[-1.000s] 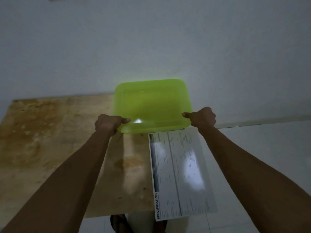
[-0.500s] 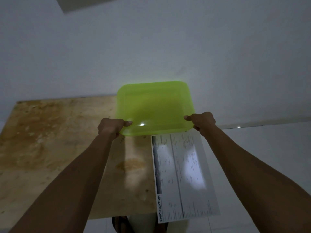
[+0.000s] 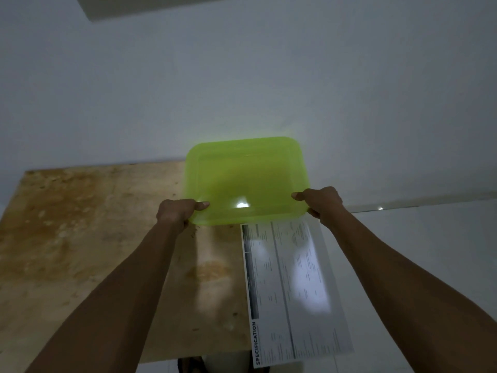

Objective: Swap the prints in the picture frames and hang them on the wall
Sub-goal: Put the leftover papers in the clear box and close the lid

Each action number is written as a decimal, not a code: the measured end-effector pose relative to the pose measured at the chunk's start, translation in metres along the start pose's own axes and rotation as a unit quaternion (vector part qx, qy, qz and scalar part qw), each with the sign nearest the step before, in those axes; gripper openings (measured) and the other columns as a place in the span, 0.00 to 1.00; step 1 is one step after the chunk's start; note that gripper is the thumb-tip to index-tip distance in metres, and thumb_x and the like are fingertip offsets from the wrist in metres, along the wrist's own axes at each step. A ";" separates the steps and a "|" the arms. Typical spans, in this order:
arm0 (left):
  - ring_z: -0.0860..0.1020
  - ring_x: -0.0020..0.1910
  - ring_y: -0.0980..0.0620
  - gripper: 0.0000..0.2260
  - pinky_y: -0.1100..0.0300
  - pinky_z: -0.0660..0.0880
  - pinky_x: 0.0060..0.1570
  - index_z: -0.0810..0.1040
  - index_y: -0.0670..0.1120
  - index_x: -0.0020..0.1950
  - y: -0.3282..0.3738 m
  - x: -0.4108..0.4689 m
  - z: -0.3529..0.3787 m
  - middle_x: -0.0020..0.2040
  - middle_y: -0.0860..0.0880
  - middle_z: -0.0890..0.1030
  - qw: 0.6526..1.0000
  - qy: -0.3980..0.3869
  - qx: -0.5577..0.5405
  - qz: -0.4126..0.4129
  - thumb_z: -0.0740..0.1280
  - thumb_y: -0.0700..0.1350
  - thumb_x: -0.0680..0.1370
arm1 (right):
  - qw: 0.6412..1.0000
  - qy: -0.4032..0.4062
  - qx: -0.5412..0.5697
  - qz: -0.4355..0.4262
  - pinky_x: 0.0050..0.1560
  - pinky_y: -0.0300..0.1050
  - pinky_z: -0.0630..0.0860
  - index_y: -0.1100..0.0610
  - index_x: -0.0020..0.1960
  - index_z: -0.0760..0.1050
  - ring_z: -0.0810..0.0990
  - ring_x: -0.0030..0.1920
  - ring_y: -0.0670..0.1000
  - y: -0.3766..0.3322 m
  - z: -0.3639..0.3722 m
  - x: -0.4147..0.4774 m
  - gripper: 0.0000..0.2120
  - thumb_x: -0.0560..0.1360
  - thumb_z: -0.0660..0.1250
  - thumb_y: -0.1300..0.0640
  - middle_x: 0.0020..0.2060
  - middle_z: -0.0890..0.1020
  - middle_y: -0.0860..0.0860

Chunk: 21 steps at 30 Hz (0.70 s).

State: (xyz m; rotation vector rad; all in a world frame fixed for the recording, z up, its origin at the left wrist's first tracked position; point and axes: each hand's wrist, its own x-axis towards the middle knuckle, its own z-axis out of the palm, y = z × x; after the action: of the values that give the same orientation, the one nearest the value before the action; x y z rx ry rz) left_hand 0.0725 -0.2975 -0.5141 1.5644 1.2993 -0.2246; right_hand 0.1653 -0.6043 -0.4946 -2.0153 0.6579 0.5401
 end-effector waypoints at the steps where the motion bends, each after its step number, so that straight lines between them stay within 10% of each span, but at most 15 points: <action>1: 0.78 0.35 0.46 0.30 0.57 0.72 0.35 0.80 0.37 0.49 0.000 -0.001 0.001 0.41 0.42 0.81 1.000 -0.001 0.000 0.004 0.86 0.49 0.56 | 1.000 0.005 0.013 -0.008 0.36 0.45 0.72 0.64 0.44 0.77 0.75 0.34 0.54 -0.004 0.002 -0.003 0.19 0.64 0.81 0.53 0.35 0.77 0.55; 13: 0.81 0.40 0.47 0.31 0.61 0.74 0.29 0.81 0.39 0.49 -0.003 0.000 -0.015 0.48 0.41 0.84 1.000 0.009 -0.016 0.012 0.86 0.52 0.53 | 0.994 0.022 -0.057 -0.096 0.47 0.56 0.84 0.57 0.34 0.71 0.85 0.36 0.57 -0.004 0.004 -0.023 0.20 0.69 0.79 0.46 0.33 0.80 0.53; 17: 0.80 0.41 0.46 0.34 0.59 0.75 0.30 0.80 0.39 0.48 -0.003 -0.005 -0.027 0.47 0.42 0.82 0.998 0.039 -0.018 0.040 0.86 0.55 0.51 | 0.996 -0.054 0.009 -0.064 0.42 0.54 0.84 0.59 0.45 0.73 0.80 0.48 0.55 -0.011 0.006 -0.027 0.18 0.71 0.78 0.48 0.47 0.78 0.54; 21: 0.79 0.35 0.45 0.30 0.53 0.74 0.32 0.79 0.40 0.43 0.007 -0.013 -0.038 0.42 0.41 0.81 0.995 0.045 -0.012 0.086 0.85 0.57 0.52 | 0.991 -0.048 0.058 -0.115 0.34 0.46 0.80 0.58 0.43 0.70 0.78 0.39 0.54 -0.004 0.006 -0.032 0.20 0.71 0.78 0.47 0.43 0.78 0.55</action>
State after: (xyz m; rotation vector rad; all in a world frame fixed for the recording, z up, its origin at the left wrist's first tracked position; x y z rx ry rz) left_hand 0.0563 -0.2751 -0.4841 1.6713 1.2224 -0.0308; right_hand 0.1427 -0.5904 -0.4757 -1.9111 0.3845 0.4467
